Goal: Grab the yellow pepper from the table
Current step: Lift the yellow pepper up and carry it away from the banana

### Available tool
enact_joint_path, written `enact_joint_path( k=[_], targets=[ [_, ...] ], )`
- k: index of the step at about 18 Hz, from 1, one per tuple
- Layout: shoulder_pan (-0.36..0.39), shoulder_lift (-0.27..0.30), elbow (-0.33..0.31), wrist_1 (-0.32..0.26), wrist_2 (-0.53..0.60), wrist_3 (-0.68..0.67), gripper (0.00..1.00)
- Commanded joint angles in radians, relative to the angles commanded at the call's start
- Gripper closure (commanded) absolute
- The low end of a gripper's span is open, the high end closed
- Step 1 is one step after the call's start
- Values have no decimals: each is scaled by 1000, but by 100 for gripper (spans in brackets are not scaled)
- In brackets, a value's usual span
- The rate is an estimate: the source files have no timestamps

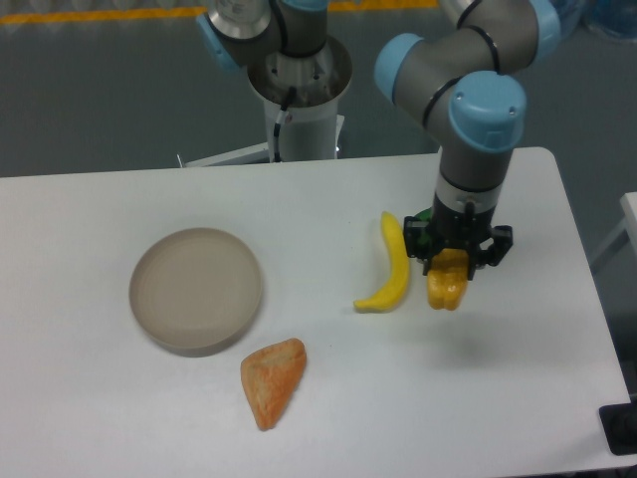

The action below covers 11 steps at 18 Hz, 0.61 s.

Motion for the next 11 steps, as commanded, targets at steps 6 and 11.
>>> enact_joint_path(
  k=[6,11],
  targets=[
    [-11,-14,14,-2,9,64,96],
    [-11,-12,31,-37,26,208,96]
  ],
)
